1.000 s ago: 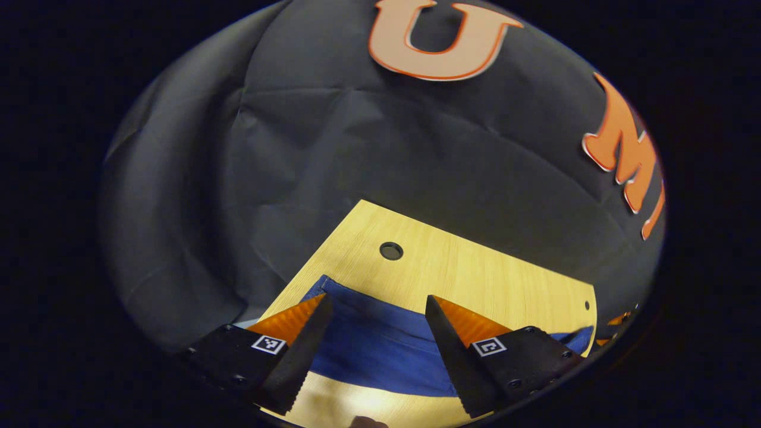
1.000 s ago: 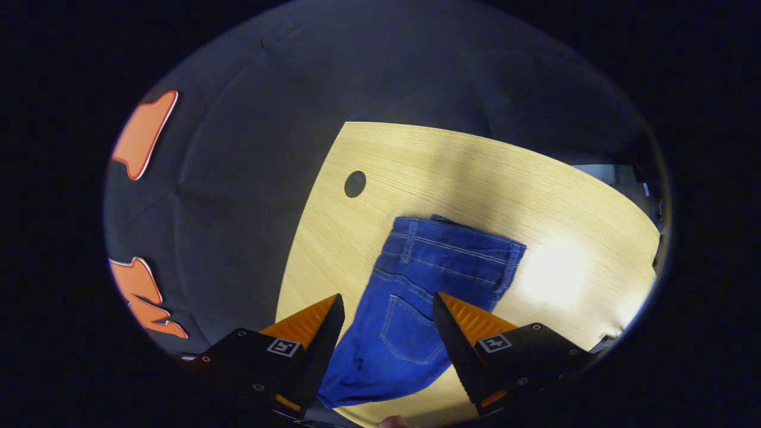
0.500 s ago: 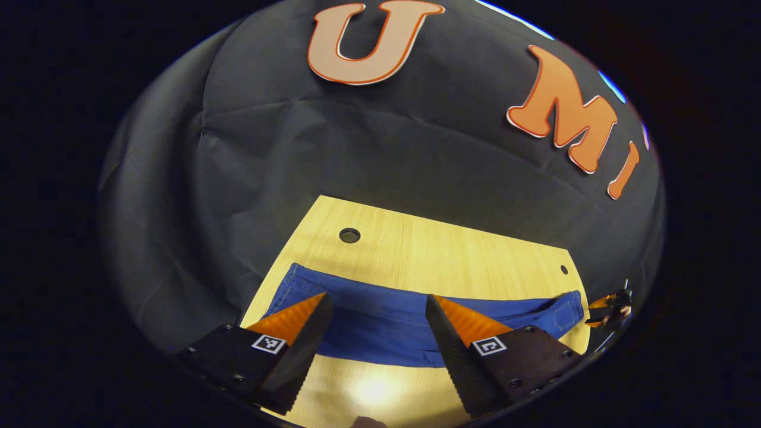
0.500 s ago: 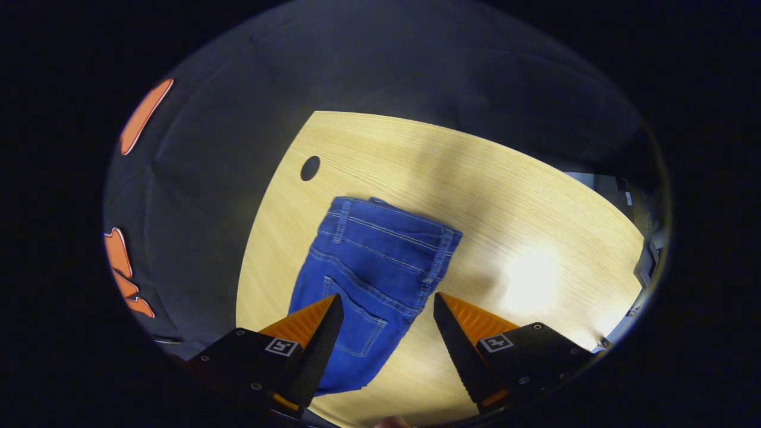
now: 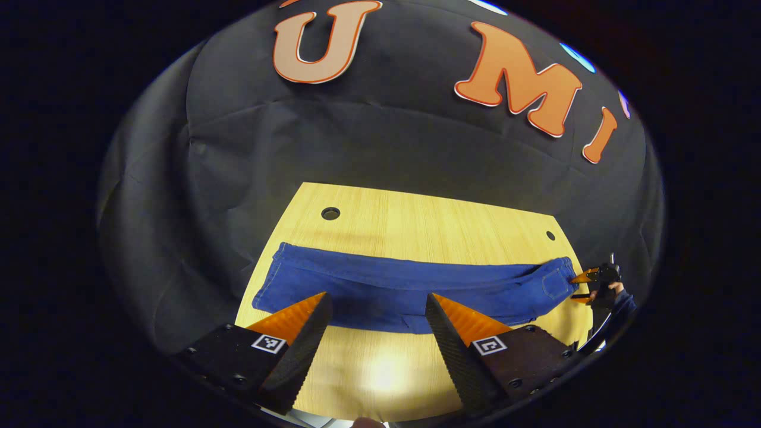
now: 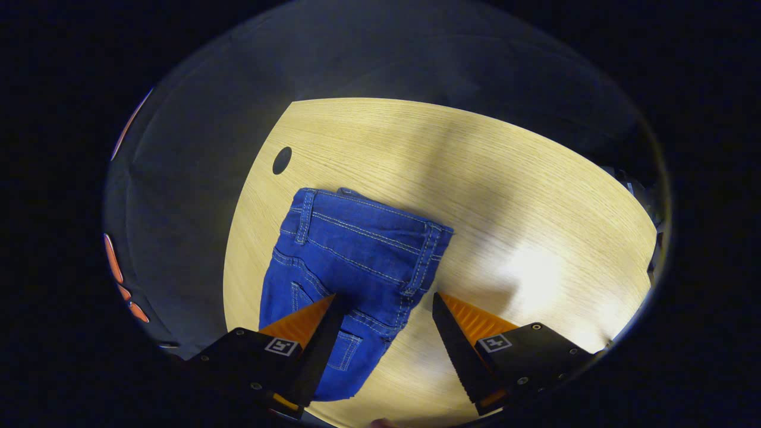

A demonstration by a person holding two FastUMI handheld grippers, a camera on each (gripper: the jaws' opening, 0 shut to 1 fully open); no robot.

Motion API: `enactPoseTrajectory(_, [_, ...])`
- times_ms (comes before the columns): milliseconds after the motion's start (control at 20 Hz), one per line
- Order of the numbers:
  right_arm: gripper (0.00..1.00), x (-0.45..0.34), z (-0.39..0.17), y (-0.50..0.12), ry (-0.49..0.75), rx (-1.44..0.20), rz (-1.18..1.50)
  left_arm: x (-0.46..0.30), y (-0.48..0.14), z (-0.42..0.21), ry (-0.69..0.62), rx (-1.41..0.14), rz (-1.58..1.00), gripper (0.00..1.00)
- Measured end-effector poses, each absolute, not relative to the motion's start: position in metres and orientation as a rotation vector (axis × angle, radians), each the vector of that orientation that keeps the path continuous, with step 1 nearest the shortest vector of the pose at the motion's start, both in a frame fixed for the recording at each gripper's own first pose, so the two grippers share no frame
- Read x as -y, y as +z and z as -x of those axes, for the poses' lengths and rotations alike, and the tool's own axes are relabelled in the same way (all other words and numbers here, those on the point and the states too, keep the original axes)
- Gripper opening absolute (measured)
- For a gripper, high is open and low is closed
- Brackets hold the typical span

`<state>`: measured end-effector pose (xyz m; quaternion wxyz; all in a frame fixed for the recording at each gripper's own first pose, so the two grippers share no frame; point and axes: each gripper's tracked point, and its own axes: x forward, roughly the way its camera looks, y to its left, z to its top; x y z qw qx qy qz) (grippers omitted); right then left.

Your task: Grasp the waist and the cuffs of the jeans and fold them to make the two legs overlap; first hold the waist and fold one-third of the jeans toward the cuffs, then hold the cuffs and fold the remaining one-third in the same direction to finish folding.

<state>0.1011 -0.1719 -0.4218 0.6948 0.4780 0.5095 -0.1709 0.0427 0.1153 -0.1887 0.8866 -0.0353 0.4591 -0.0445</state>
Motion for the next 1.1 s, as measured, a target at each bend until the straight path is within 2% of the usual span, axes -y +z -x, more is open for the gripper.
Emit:
enactPoseTrajectory(150, [0.89, 0.177, -0.101, -0.427, -0.386, -1.149, -1.074, -0.125, -0.196, -0.023, -0.052, -1.011, -0.061, 0.98])
enactPoseTrajectory(300, [0.52, 0.176, -0.103, -0.433, -0.344, -1.126, -1.08, -0.121, -0.196, -0.025, -0.046, -0.985, -0.041, 0.98])
enactPoseTrajectory(350, [0.51, 0.175, -0.105, -0.43, -0.337, -1.101, -1.088, -0.122, -0.19, -0.027, -0.038, -0.958, -0.025, 0.98])
enactPoseTrajectory(450, [0.33, 0.172, -0.109, -0.429, -0.329, -1.053, -1.1, -0.124, -0.179, -0.031, -0.025, -0.913, -0.012, 0.97])
enactPoseTrajectory(600, [0.21, 0.173, -0.109, -0.422, -0.333, -0.993, -1.04, -0.123, -0.175, -0.029, -0.027, -0.863, -0.013, 0.97])
enactPoseTrajectory(700, [0.21, 0.177, -0.111, -0.411, -0.342, -0.936, -1.031, -0.124, -0.173, -0.028, -0.032, -0.837, 0.003, 0.97])
enactPoseTrajectory(750, [0.07, 0.173, -0.109, -0.401, -0.324, -0.918, -1.045, -0.126, -0.174, -0.028, -0.034, -0.824, 0.015, 0.97])
enactPoseTrajectory(900, [0.07, 0.17, -0.114, -0.383, -0.262, -0.859, -1.009, -0.131, -0.169, -0.029, -0.043, -0.78, 0.057, 0.97])
enactPoseTrajectory(1100, [0.06, 0.167, -0.111, -0.35, -0.25, -0.793, -0.976, -0.135, -0.163, -0.033, -0.072, -0.754, 0.087, 0.98])
